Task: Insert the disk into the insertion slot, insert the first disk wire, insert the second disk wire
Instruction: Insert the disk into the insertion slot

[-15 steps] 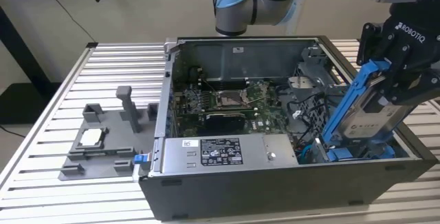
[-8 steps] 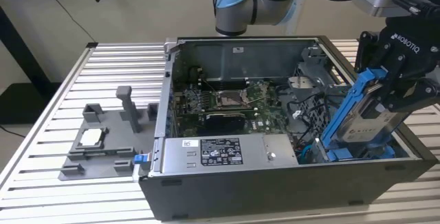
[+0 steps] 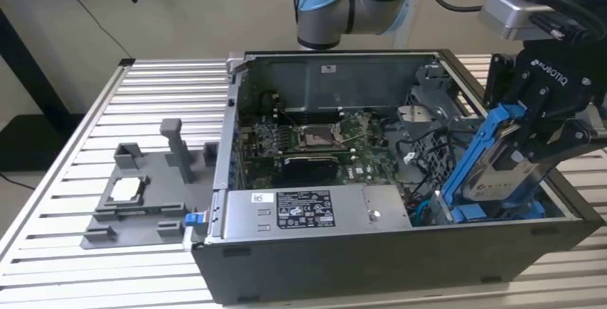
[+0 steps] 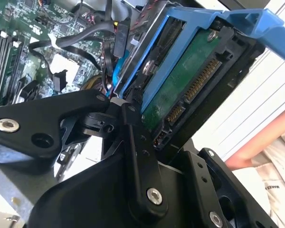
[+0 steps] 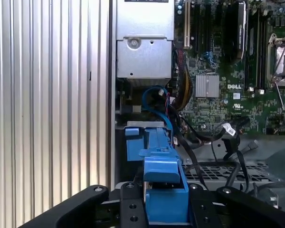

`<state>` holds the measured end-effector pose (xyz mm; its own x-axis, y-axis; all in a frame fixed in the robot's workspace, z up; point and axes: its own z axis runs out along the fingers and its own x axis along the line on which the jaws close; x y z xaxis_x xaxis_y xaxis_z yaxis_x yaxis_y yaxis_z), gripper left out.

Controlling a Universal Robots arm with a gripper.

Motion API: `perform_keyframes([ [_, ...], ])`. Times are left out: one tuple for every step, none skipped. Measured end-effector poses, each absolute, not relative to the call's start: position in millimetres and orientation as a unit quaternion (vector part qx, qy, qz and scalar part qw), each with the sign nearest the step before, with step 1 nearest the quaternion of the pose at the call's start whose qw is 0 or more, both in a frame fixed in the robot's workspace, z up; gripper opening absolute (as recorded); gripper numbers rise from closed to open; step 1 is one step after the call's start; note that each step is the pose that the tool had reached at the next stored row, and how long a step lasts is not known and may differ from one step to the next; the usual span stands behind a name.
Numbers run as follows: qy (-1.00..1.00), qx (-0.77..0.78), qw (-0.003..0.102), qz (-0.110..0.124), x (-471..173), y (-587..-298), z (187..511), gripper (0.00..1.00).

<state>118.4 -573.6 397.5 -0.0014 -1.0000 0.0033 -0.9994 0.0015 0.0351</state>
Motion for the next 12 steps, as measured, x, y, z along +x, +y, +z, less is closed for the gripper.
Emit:
perform_keyframes([
  [-0.707, 0.707, 0.014, -0.011, 118.4, -573.5, 395.7, 0.33],
  [-0.707, 0.707, 0.013, -0.011, 118.4, -573.5, 393.8, 0.33],
  [-0.707, 0.707, 0.014, -0.011, 118.4, -573.4, 392.0, 0.33],
  [-0.707, 0.707, 0.014, -0.011, 118.4, -573.4, 390.3, 0.33],
  [-0.707, 0.707, 0.014, -0.011, 118.4, -573.4, 388.3, 0.33],
  [-0.707, 0.707, 0.014, -0.011, 118.4, -573.3, 386.6, 0.33],
  [-0.707, 0.707, 0.014, -0.011, 118.4, -573.3, 385.6, 0.33],
  [-0.707, 0.707, 0.014, -0.011, 118.4, -573.3, 385.7, 0.35],
  [-0.706, 0.707, 0.014, -0.011, 118.3, -573.3, 385.8, 0.35],
  [-0.707, 0.707, 0.014, -0.012, 118.3, -573.4, 386.8, 0.41],
  [-0.706, 0.707, 0.015, -0.012, 118.3, -573.4, 389.4, 0.41],
  [-0.706, 0.708, 0.015, -0.013, 118.4, -573.3, 393.1, 0.41],
])
